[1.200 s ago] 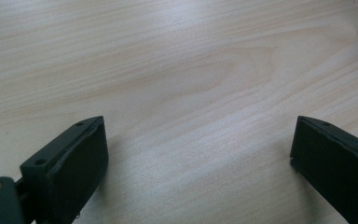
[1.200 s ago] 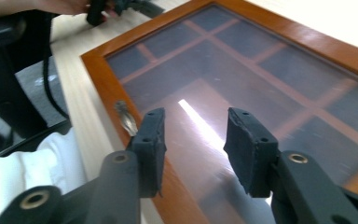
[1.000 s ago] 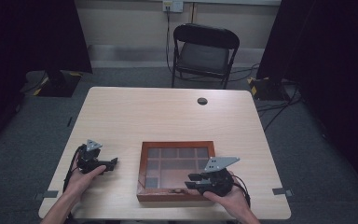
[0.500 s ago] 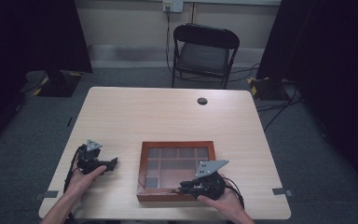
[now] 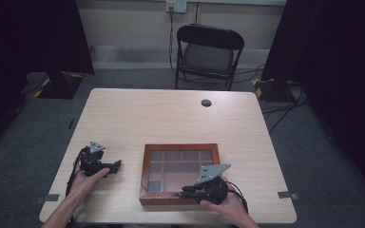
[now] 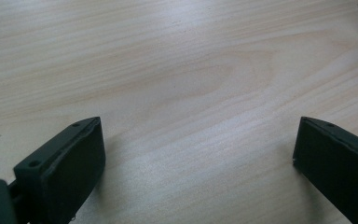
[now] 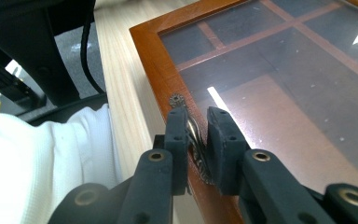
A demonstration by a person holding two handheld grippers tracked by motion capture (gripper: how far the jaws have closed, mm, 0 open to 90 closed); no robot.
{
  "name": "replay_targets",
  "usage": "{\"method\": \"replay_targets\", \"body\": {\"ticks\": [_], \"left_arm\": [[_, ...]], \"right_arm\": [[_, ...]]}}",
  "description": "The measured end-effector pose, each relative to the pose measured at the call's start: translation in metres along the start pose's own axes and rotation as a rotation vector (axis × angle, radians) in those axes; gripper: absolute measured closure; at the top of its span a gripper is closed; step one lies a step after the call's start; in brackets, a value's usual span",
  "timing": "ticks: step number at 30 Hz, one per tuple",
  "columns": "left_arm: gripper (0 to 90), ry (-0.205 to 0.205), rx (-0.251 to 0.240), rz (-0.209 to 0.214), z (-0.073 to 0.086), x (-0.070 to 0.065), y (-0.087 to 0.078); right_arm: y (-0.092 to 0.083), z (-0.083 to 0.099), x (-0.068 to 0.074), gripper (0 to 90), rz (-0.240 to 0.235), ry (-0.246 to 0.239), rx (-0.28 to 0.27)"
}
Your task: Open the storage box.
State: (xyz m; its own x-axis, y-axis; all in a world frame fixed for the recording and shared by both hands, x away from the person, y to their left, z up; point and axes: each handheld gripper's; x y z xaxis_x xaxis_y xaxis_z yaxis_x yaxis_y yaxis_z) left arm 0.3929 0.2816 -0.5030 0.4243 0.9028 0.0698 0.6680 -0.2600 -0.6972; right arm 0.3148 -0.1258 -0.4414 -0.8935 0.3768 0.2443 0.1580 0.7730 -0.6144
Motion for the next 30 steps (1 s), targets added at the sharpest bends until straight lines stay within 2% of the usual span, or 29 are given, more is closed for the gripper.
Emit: {"method": "replay_targets", "body": {"ticks": [3, 5, 9, 14, 19, 25, 30], "left_arm": [[0.0, -0.001, 0.004, 0.006, 0.0, -0.001, 0.0], [0.0, 0.011, 0.007, 0.013, -0.001, 0.0, 0.0], [0.3, 0.007, 0.011, 0.031, -0.001, -0.001, -0.001], [2.4, 0.02, 0.013, 0.033, -0.001, -0.002, -0.003], [15.4, 0.019, -0.002, 0.047, -0.002, -0.003, -0.006], [15.9, 0.025, 0.011, 0.082, -0.004, -0.006, -0.007], [16.3, 0.033, -0.017, 0.102, -0.008, -0.01, -0.012]], "right_arm": [[-0.002, -0.001, 0.0, 83.2, -0.01, -0.006, -0.007], [-0.002, -0.002, 0.0, 83.2, -0.013, -0.007, -0.006], [-0.002, -0.002, 0.0, 83.3, -0.012, -0.008, -0.002], [-0.002, -0.003, 0.0, 83.4, -0.013, -0.009, 0.002], [-0.003, -0.004, -0.001, 83.4, -0.017, -0.005, 0.002], [-0.006, -0.008, -0.003, 83.5, -0.029, -0.006, 0.007], [-0.008, -0.011, -0.004, 83.5, -0.042, -0.005, 0.012]]}}
Point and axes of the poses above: each handheld gripper's, and its own axes: y roughly forward along the jaws, z roughly out of its underside, x roughly to its left, and after that the axes turned 6 degrees about y, right-handed
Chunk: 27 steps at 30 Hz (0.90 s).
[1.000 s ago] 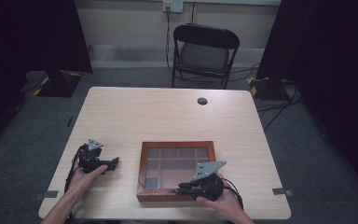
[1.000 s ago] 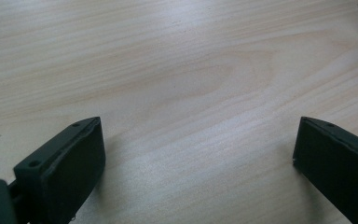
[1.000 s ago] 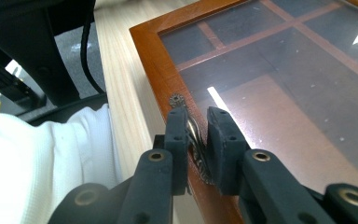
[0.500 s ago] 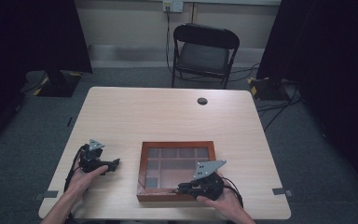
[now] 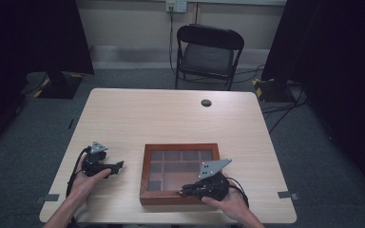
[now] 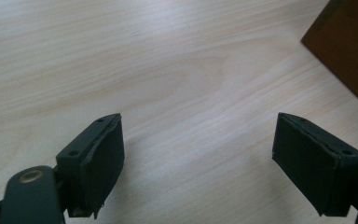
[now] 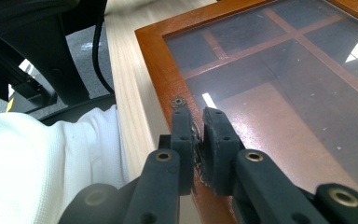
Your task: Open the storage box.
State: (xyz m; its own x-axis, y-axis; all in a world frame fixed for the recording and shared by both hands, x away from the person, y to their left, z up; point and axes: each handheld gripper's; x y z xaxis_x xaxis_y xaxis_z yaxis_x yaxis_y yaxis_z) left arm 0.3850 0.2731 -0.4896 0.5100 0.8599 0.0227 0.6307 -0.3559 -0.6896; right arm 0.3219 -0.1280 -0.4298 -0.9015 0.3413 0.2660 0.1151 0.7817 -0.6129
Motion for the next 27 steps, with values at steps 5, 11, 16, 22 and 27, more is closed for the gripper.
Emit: {"method": "replay_targets", "body": {"ticks": [5, 11, 16, 22, 27], "left_arm": [[16.2, 0.008, -0.024, 0.05, -0.003, -0.009, -0.007], [16.0, 0.059, -0.062, 0.13, -0.007, -0.023, -0.011], [16.2, 0.078, -0.086, 0.154, -0.009, -0.03, -0.014], [16.5, 0.108, -0.095, 0.185, -0.011, -0.039, -0.017], [16.4, 0.136, -0.113, 0.225, -0.013, -0.048, -0.018]], "right_arm": [[-0.003, -0.003, 0.0, 83.5, -0.003, 0.009, -0.004], [-0.007, -0.009, 0.0, 83.5, -0.013, 0.012, -0.011], [-0.011, -0.014, -0.001, 83.5, -0.02, 0.014, -0.017], [-0.016, -0.02, -0.001, 83.6, -0.025, 0.019, -0.039], [-0.021, -0.025, 0.0, 83.6, -0.015, 0.013, -0.05]]}}
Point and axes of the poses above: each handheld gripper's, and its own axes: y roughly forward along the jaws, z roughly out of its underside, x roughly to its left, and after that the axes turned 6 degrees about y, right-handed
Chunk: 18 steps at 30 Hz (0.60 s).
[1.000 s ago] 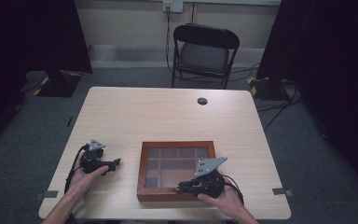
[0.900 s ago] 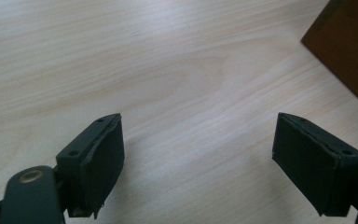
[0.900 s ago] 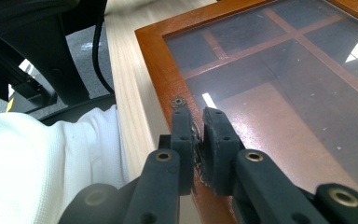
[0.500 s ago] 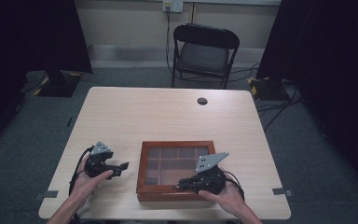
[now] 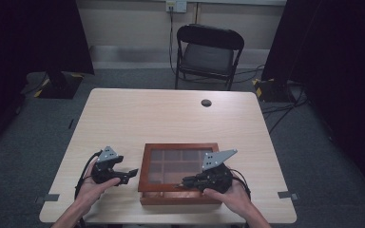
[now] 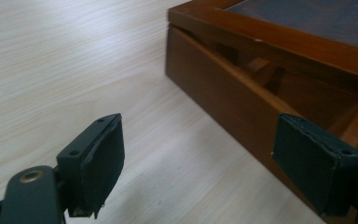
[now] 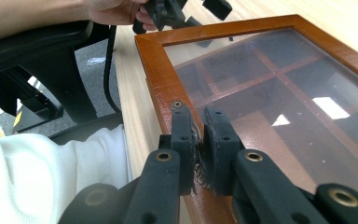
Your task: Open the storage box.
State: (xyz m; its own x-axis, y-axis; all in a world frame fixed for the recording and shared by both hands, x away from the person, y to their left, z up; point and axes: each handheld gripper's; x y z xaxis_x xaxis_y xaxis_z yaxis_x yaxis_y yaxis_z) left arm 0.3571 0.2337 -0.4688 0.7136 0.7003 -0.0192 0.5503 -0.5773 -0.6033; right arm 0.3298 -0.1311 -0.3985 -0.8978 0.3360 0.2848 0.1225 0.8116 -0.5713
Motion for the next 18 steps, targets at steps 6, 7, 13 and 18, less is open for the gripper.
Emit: {"method": "replay_targets", "body": {"ticks": [6, 7, 13, 18], "left_arm": [[15.9, 0.027, -0.016, 0.045, -0.004, -0.008, 0.003], [15.9, 0.03, -0.02, 0.05, -0.004, -0.009, 0.002], [15.6, 0.072, -0.05, 0.081, -0.008, -0.018, 0.002], [16.2, 0.093, -0.041, 0.085, -0.007, -0.019, 0.004]], "right_arm": [[-0.004, -0.008, 0.001, 83.9, 0.005, -0.013, -0.001], [-0.005, -0.009, 0.001, 83.9, 0.008, -0.012, 0.0], [-0.004, -0.007, 0.001, 84.0, 0.007, -0.012, 0.0], [-0.005, -0.004, -0.003, 90.0, 0.017, 0.018, -0.015]]}}
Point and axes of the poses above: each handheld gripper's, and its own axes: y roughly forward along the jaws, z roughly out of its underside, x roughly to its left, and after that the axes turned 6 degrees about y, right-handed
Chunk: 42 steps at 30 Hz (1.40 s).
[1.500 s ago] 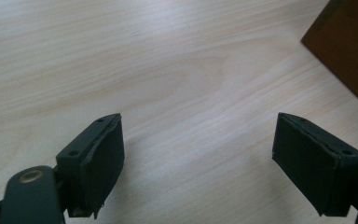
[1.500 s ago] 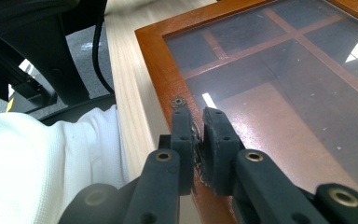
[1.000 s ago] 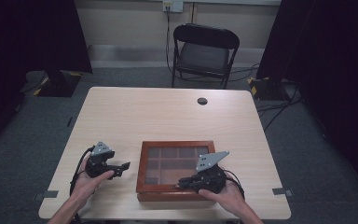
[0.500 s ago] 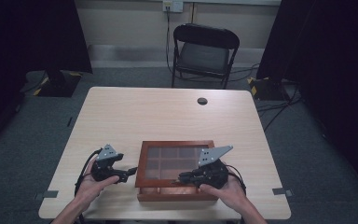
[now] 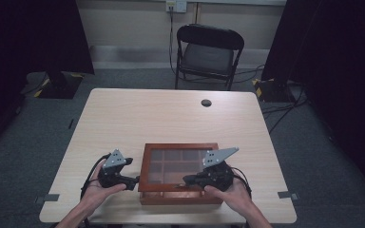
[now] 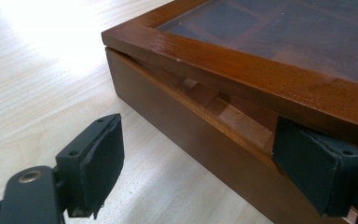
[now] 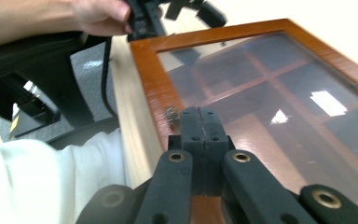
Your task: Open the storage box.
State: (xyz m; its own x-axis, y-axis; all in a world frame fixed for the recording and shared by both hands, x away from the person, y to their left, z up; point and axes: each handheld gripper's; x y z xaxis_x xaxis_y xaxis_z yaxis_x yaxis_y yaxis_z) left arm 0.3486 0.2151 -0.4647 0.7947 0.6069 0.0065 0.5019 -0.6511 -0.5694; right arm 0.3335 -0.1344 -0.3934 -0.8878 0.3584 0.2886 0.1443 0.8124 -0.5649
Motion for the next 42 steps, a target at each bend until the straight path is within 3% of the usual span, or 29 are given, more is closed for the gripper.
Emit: {"method": "replay_targets", "body": {"ticks": [3, 4, 6, 10, 18, 21, 28, 31, 34, 38, 42], "left_arm": [[20.9, -0.063, -0.05, 0.036, -0.001, 0.001, 0.001], [21.9, -0.057, -0.041, 0.028, -0.002, 0.0, 0.003], [21.5, -0.028, -0.034, 0.011, -0.004, -0.001, 0.005], [22.7, -0.017, -0.059, 0.003, -0.006, -0.001, 0.004], [22.0, -0.016, -0.095, 0.022, -0.012, -0.002, 0.001], [20.9, -0.028, -0.119, 0.026, -0.014, -0.003, -0.001], [20.2, -0.024, -0.151, 0.033, -0.025, -0.007, -0.004], [20.2, -0.003, -0.143, 0.027, -0.029, -0.005, -0.006], [20.0, -0.024, -0.148, 0.037, -0.032, -0.003, -0.006], [20.4, -0.016, -0.147, 0.036, -0.037, 0.0, -0.007], [20.8, -0.05, -0.161, 0.045, -0.043, 0.004, -0.006]], "right_arm": [[-0.002, 0.0, -0.001, 90.0, 0.007, -0.007, 0.001], [-0.002, 0.0, -0.002, 90.0, 0.008, -0.007, -0.012], [-0.003, 0.0, -0.004, 79.2, -0.006, 0.003, -0.017], [-0.008, 0.0, -0.004, 64.9, 0.016, 0.018, -0.038], [-0.027, 0.002, -0.009, 36.8, 0.077, 0.048, -0.087], [-0.033, 0.005, -0.013, 30.9, 0.092, 0.059, -0.108], [-0.043, 0.011, -0.019, 22.8, 0.115, 0.085, -0.125], [-0.047, 0.013, -0.022, 21.4, 0.136, 0.095, -0.122], [-0.05, 0.015, -0.024, 19.5, 0.147, 0.102, -0.127], [-0.052, 0.015, -0.027, 14.7, 0.168, 0.11, -0.117], [-0.055, 0.013, -0.028, 14.8, 0.177, 0.109, -0.14]]}}
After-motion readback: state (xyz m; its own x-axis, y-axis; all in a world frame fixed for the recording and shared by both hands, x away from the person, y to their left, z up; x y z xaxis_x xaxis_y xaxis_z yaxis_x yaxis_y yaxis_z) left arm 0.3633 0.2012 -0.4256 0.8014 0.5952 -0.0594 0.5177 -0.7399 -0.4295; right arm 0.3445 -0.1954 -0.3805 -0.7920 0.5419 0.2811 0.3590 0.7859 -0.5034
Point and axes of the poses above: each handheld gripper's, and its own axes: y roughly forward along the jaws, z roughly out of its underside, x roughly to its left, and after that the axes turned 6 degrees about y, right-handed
